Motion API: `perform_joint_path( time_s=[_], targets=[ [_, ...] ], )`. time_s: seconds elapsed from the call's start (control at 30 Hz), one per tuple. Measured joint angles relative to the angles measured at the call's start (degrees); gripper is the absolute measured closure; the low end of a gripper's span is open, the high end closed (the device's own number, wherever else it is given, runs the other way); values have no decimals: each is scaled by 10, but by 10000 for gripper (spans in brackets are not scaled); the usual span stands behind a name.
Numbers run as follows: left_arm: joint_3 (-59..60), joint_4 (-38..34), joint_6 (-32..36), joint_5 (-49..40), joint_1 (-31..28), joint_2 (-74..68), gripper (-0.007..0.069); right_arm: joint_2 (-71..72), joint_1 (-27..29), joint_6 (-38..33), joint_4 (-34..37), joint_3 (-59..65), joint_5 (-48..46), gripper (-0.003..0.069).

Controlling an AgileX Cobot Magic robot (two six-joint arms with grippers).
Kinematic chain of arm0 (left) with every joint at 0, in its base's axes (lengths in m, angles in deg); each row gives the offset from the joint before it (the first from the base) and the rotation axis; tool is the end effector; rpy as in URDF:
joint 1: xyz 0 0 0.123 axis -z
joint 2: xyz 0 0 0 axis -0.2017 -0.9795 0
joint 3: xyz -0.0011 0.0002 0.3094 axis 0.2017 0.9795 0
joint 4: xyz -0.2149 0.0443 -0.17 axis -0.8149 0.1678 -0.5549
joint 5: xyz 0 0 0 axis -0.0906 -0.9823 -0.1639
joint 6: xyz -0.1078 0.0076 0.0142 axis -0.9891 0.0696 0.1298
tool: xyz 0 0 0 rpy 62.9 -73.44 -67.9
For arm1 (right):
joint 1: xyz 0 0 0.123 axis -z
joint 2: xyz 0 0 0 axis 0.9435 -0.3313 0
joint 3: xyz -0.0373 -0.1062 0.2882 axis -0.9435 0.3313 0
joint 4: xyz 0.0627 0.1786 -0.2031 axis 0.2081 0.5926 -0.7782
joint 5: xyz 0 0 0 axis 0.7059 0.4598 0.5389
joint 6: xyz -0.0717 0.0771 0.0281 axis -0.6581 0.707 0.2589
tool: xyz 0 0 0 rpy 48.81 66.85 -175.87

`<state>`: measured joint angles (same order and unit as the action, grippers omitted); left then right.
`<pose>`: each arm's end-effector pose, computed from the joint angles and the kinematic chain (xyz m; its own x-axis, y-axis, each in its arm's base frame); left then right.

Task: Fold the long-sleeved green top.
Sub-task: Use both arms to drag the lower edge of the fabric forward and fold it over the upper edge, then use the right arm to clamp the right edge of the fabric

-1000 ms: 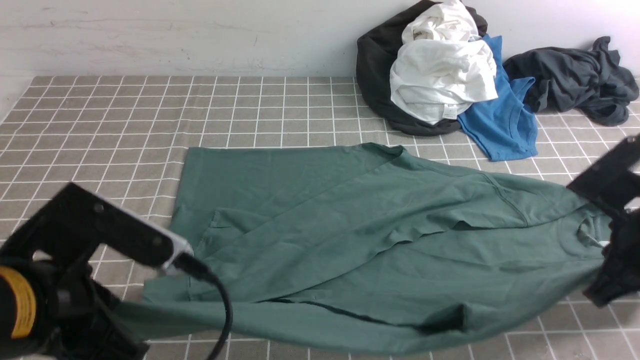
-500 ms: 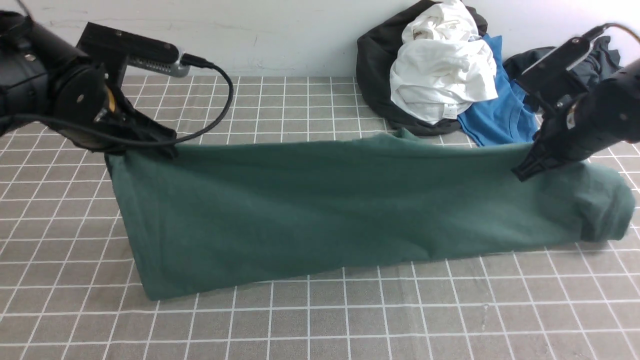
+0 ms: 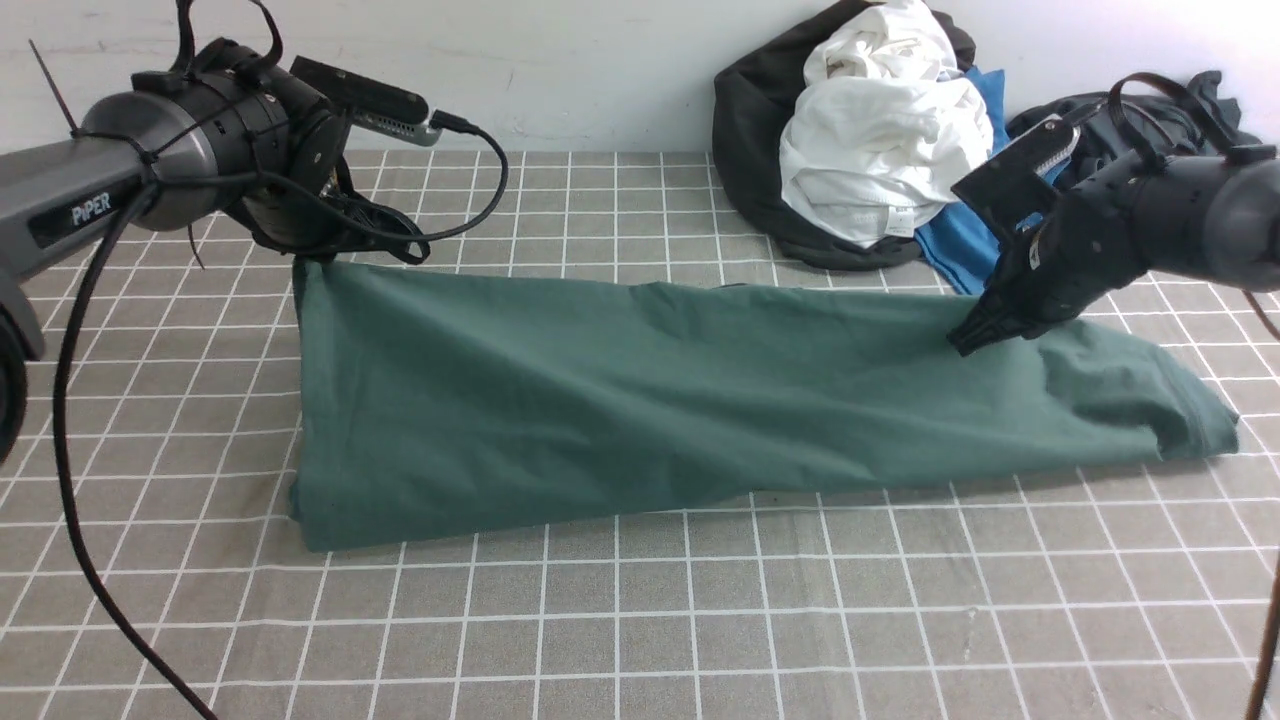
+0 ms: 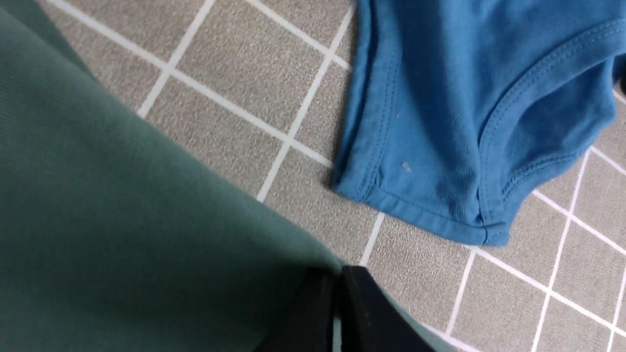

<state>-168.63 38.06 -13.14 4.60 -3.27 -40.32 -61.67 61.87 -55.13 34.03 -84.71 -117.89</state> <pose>0.5318 -0.0482 0.2100 -0.7810 0.1722 -0.6003 0.0211 0.9680 0.2502 0.5078 0.0533 0.1559 -0.7481 -0.5305 -0.3986 -0.3800 0.8350 -0.3980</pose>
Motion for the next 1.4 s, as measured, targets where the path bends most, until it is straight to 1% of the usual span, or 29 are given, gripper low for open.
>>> perform_joint_path(
  time_s=[0.03, 0.1, 0.13, 0.17, 0.2, 0.23, 0.27, 0.33, 0.4, 0.43, 0.47, 0.53, 0.57, 0.6, 0.67, 0.7, 0.73, 0.8, 0.87, 0.9, 0.93, 0.97, 1.07, 1.1, 1.23, 1.3, 1.33, 1.4],
  targets=[
    [-19, 5, 2, 1, -5, -13, 548, -6, 2, 21, 0, -10, 0, 603],
    [-34, 7, 5, 1, -10, -25, 487, -7, 5, 47, -2, -17, -2, 564],
    [-36, 8, 6, 1, -10, -25, 480, -7, 5, 47, -1, -17, -3, 564],
    [-45, 8, 8, -3, -12, -29, 422, -6, 6, 64, -4, -25, -14, 533],
    [-53, 7, 10, -17, -13, -30, 373, -3, 6, 75, -5, -32, -35, 503],
    [-55, 6, 11, -24, -13, -30, 358, -1, 6, 76, -5, -34, -40, 498],
    [-66, -5, 21, -62, -11, -26, 309, 8, 6, 80, -4, -39, -80, 470],
    [-73, -24, 49, -117, -5, -14, 279, 31, 6, 73, 0, -40, -133, 452],
    [-74, -56, 89, -169, 2, 5, 274, 48, 13, 54, 22, -40, -188, 445],
    [-74, -85, 115, -193, 7, 22, 279, 57, 21, 34, 48, -41, -218, 445],
    [-73, -90, 119, -200, 8, 25, 284, 58, 25, 28, 54, -42, -229, 444],
    [-47, -169, 174, -206, 19, 85, 345, 61, 69, -33, 150, -40, -276, 442],
    [-40, -175, 177, -204, 21, 91, 352, 60, 74, -42, 159, -39, -278, 442],
    [-10, -226, 207, -185, 29, 143, 402, 55, 106, -71, 226, -31, -281, 440],
    [45, -282, 237, -142, 41, 216, 487, 41, 155, -100, 287, -20, -270, 432],
    [50, -292, 242, -138, 44, 230, 496, 40, 159, -101, 294, -19, -267, 428],
    [93, -321, 258, -113, 51, 287, 555, 25, 189, -105, 310, -15, -256, 409],
    [142, -337, 271, -94, 53, 345, 603, 9, 220, -102, 311, -12, -249, 370],
    [180, -337, 275, -87, 53, 379, 620, 2, 235, -93, 312, -11, -248, 335],
    [223, -327, 275, -86, 52, 422, 629, -1, 250, -79, 315, -10, -248, 276],
    [255, -318, 273, -85, 50, 447, 632, -1, 255, -74, 319, -10, -248, 237],
    [265, -317, 272, -85, 50, 451, 632, -1, 257, -72, 320, -10, -248, 232],
    [336, -296, 249, -85, 40, 504, 632, 3, 260, -70, 332, -10, -244, 164],
    [361, -290, 243, -85, 36, 520, 632, 3, 260, -73, 339, -10, -239, 154],
    [418, -267, 235, -90, 28, 548, 632, 0, 259, -76, 363, -10, -223, 153],
    [444, -251, 234, -103, 26, 555, 632, -10, 259, -76, 377, -10, -218, 181],
    [452, -242, 234, -111, 26, 557, 632, -14, 259, -77, 382, -11, -217, 214],
    [458, -235, 233, -119, 26, 558, 632, -14, 259, -79, 391, -11, -216, 251]
  ],
)
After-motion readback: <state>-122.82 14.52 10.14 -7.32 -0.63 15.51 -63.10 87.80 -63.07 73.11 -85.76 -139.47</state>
